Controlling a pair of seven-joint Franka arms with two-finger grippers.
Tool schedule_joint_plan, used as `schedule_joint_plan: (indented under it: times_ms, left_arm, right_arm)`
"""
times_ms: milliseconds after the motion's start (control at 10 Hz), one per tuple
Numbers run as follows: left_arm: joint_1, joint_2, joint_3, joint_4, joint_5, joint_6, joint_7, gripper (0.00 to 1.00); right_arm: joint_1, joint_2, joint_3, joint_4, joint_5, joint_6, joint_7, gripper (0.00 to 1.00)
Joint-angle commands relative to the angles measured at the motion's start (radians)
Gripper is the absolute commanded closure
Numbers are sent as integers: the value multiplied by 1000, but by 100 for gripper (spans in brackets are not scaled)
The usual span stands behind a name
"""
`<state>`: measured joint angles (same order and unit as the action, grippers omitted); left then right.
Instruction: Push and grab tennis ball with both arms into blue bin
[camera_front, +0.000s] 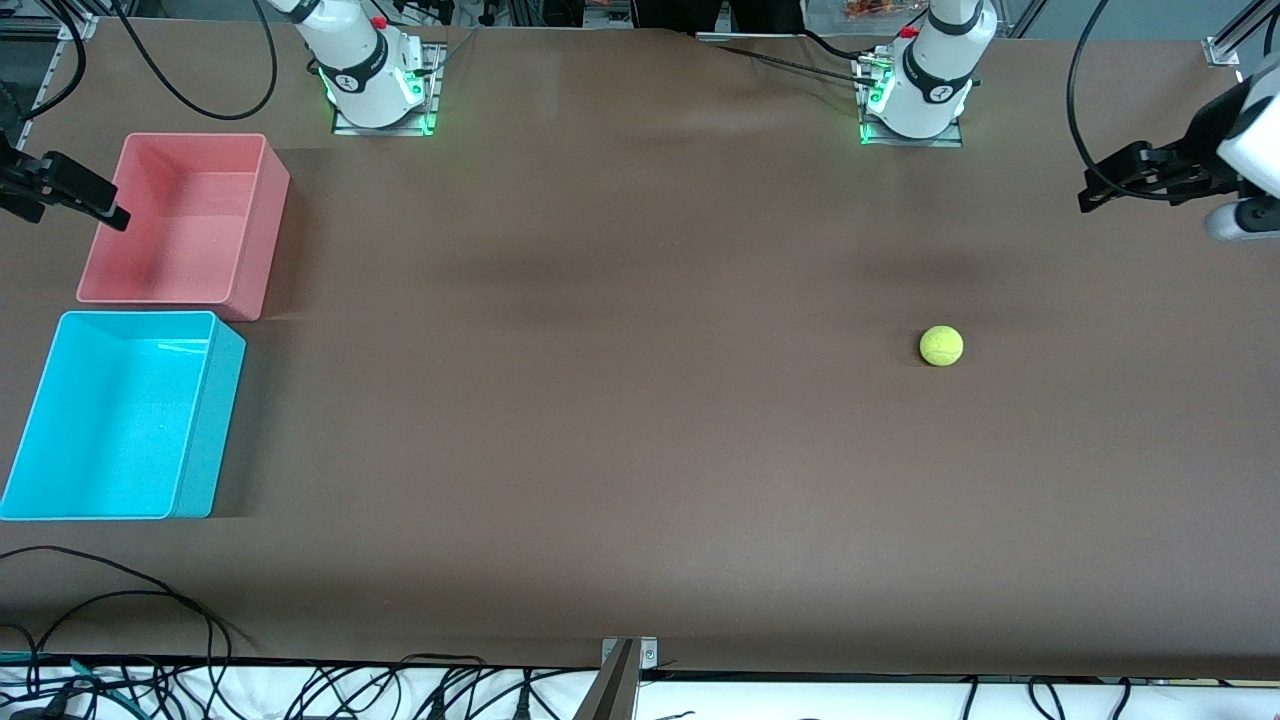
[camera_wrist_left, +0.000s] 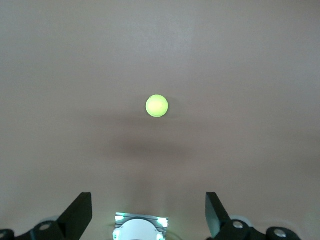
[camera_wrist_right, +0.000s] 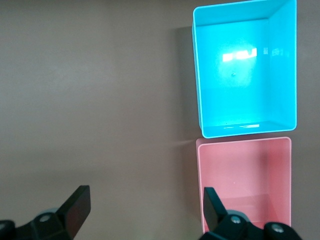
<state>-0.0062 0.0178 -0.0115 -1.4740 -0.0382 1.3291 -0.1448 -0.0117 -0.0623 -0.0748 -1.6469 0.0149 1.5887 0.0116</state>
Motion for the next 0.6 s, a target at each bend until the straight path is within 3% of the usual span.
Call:
schedule_joint_plan:
  times_ms: [0, 499]
  left_arm:
    - [46, -2, -7, -6, -46, -7, -1, 0]
    - [40, -2, -10, -6, -40, -7, -1, 0]
  right_arm:
    - [-17, -5, 12, 10, 13, -18, -13, 0]
    - [-17, -5, 10, 10, 13, -18, -13, 0]
